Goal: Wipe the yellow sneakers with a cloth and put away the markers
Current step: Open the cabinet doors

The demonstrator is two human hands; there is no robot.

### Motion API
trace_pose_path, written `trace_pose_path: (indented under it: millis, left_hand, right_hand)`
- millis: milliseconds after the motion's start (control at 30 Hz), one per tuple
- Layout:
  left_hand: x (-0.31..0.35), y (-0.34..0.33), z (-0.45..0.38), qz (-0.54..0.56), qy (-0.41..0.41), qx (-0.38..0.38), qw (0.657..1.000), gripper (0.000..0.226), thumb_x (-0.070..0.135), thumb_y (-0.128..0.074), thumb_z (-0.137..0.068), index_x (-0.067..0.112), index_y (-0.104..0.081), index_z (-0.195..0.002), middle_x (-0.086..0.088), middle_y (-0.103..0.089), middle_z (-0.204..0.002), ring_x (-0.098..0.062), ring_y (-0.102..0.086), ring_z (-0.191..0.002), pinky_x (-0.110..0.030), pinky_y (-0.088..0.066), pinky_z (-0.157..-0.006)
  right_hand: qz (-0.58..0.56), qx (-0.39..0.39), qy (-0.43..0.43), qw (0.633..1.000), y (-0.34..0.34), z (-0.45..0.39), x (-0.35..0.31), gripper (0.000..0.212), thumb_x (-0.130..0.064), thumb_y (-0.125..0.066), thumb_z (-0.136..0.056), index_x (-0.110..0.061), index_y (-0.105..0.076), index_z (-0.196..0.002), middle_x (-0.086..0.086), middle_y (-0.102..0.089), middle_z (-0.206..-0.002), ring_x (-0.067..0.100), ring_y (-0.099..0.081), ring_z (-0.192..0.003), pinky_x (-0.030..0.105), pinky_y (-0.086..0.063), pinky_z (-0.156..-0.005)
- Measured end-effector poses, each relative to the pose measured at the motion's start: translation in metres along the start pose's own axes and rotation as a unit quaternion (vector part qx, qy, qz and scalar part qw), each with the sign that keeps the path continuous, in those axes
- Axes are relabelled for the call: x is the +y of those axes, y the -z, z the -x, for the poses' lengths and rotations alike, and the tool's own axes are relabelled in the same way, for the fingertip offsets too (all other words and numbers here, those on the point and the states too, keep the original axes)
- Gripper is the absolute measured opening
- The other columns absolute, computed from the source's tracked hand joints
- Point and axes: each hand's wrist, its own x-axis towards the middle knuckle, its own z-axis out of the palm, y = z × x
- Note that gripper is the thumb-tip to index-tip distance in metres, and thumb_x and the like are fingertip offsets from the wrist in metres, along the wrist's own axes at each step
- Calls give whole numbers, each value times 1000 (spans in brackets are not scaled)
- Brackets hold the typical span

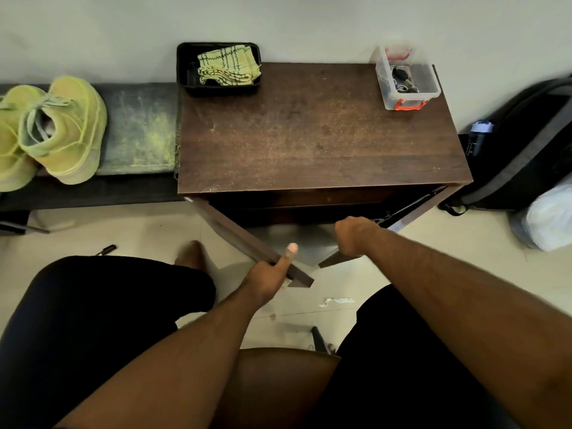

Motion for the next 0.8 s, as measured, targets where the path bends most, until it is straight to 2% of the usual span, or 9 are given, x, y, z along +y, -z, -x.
trace_pose_path:
  millis: [100,200,267,333,433,500,600,700,800]
  left_hand:
    - [-16,1,10,10,27,54,998,56,71,-49,-81,19,-68,-80,-2,-68,-87,-18,-61,-82,-40,-54,-85]
    - [-25,7,31,-36,28,176,983,49,64,-62,-78,17,-61,-91,-4,-66,-95,-24,-61,-89,-39,-53,-79]
    - [-25,12,45,-200,13,330,923,65,61,-73,-68,23,-45,-113,-11,-52,-125,-32,-51,-111,-43,-49,-85]
    - [-20,14,48,-366,-54,382,847,84,44,-79,-68,30,-30,-134,-15,-25,-150,-38,-31,-133,-47,-41,-100]
    - [-10,12,35,-550,-104,249,790,91,17,-70,-80,27,-12,-149,-18,0,-160,-42,1,-146,-50,-17,-116]
    - [-7,11,22,-609,-96,190,764,77,17,-65,-85,20,-22,-148,-20,-9,-159,-40,-4,-147,-50,-6,-119]
    - [-7,4,9,-652,-54,147,742,61,25,-58,-89,19,-33,-145,-20,-24,-155,-41,-16,-144,-55,-3,-119]
    - [-6,-3,2,-707,5,94,701,64,34,-50,-94,16,-26,-150,-21,-13,-159,-47,-6,-145,-66,1,-113]
    - [-10,-7,-4,-731,62,53,678,78,38,-55,-91,15,-15,-154,-19,-5,-161,-49,0,-145,-76,2,-105]
  right_hand:
    - [-64,-66,50,995,-3,-7,26,19,-11,-69,-79,-3,-70,-96,7,-70,-89,23,-67,-85,33,-53,-75]
    - [-148,-90,97,980,5,-7,51,12,-12,-74,-76,-11,-77,-88,-13,-72,-76,1,-64,-70,20,-51,-73]
    - [-242,-102,89,961,4,-5,62,11,-7,-76,-75,-14,-78,-84,-7,-74,-80,5,-66,-76,19,-52,-78]
    - [-323,-127,68,935,-3,-5,70,14,3,-74,-76,-8,-76,-82,13,-74,-91,19,-67,-82,27,-55,-80]
    - [-361,-153,35,919,-15,-1,79,14,7,-69,-79,-1,-73,-90,20,-71,-96,27,-67,-88,28,-58,-77]
    - [-369,-148,22,917,-27,3,84,13,5,-70,-80,-2,-73,-91,20,-71,-98,27,-68,-90,31,-58,-78]
    - [-392,-78,-6,917,-47,2,89,10,3,-70,-80,-5,-74,-85,18,-71,-95,28,-68,-90,38,-59,-78]
    - [-346,32,-25,937,-57,2,85,16,1,-70,-80,-5,-74,-94,11,-71,-100,23,-66,-94,35,-58,-78]
    - [-272,69,-38,959,-62,2,82,37,-2,-68,-82,-7,-66,-118,8,-65,-120,21,-60,-111,29,-49,-93]
